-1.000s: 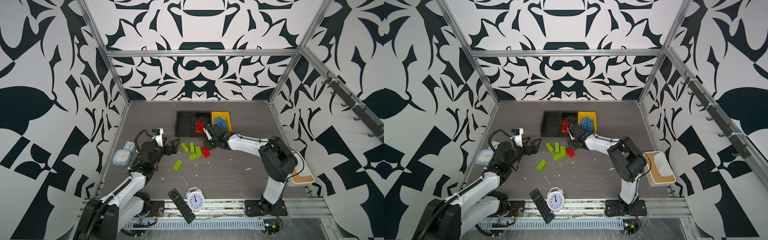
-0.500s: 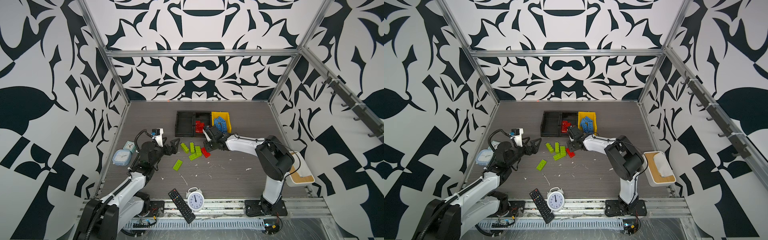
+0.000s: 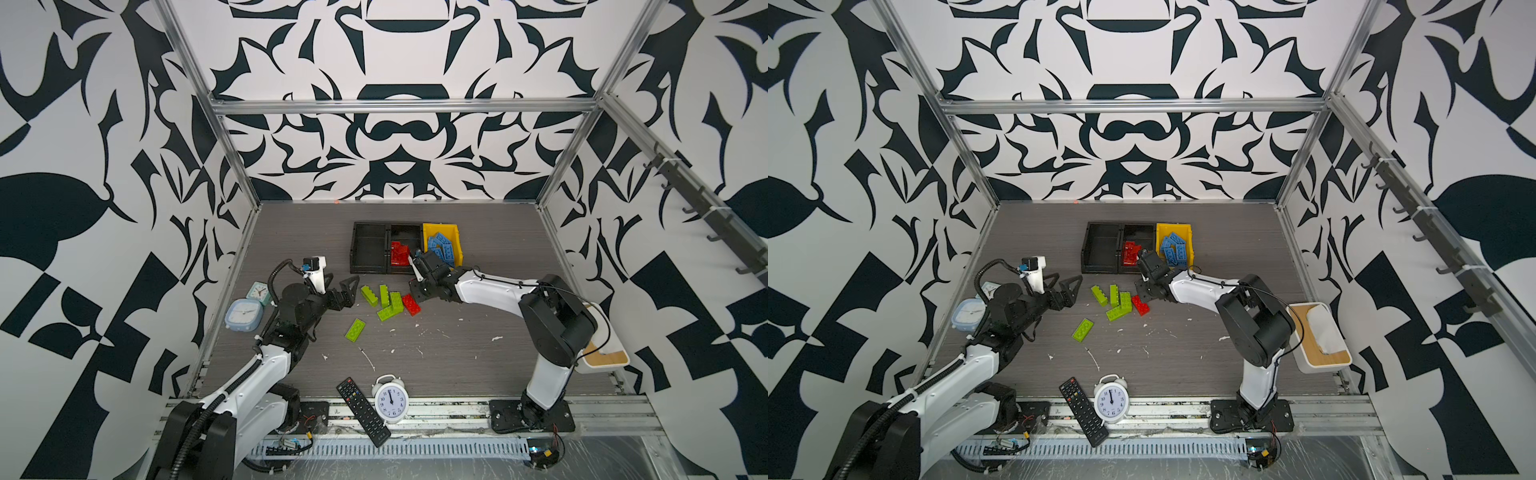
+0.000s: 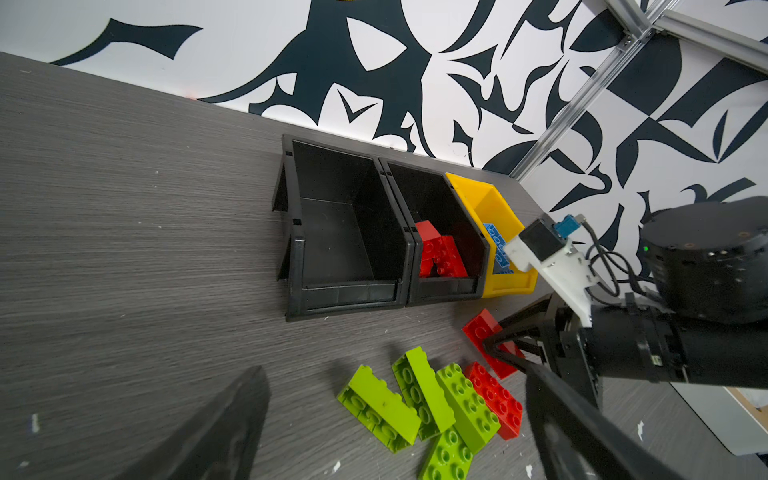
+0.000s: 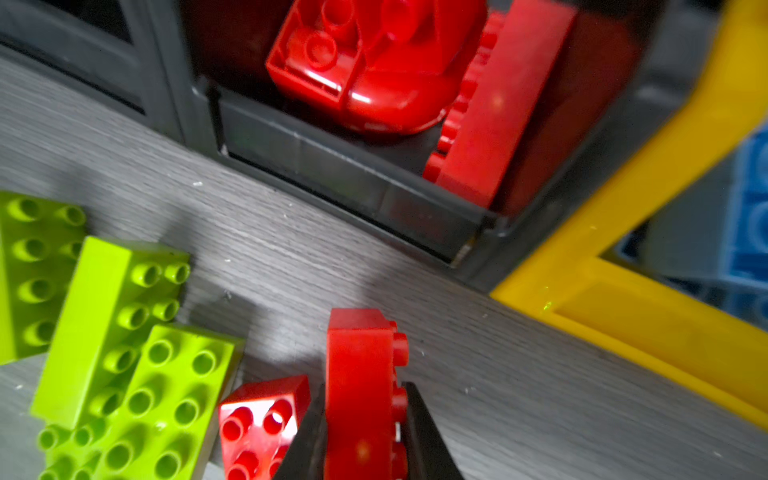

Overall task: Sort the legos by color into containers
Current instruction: 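Grasp the red brick with the right gripper and lift toward the black bin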

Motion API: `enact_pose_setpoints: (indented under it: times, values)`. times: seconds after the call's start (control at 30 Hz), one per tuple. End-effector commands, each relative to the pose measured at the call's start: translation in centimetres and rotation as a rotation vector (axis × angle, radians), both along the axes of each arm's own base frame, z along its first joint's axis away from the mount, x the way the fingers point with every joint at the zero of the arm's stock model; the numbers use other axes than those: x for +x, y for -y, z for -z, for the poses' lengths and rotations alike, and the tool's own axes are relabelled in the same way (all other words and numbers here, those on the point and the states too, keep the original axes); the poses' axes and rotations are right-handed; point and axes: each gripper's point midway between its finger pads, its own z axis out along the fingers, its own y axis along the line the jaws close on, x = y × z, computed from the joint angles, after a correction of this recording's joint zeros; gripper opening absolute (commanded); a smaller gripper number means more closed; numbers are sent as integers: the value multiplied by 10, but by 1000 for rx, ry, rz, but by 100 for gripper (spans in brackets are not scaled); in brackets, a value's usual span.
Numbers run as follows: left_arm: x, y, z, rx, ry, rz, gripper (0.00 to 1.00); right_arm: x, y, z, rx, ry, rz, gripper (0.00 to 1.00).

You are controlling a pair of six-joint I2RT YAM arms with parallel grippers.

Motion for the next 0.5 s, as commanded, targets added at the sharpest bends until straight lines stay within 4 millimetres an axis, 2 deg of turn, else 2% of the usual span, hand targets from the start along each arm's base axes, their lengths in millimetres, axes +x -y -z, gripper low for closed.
enact_pose_setpoints:
  times: [0.0,0.33,0.47]
  values:
    - [-2,1,3,4,-5,3,99,0,4,-19,15,49,28,18]
    - [-2,1,1,0,0,4,99,-2,11,-68,46,143,41,14]
    - [-3,1,2,0,-4,5,99,-1,7,-104,91,194,22,14]
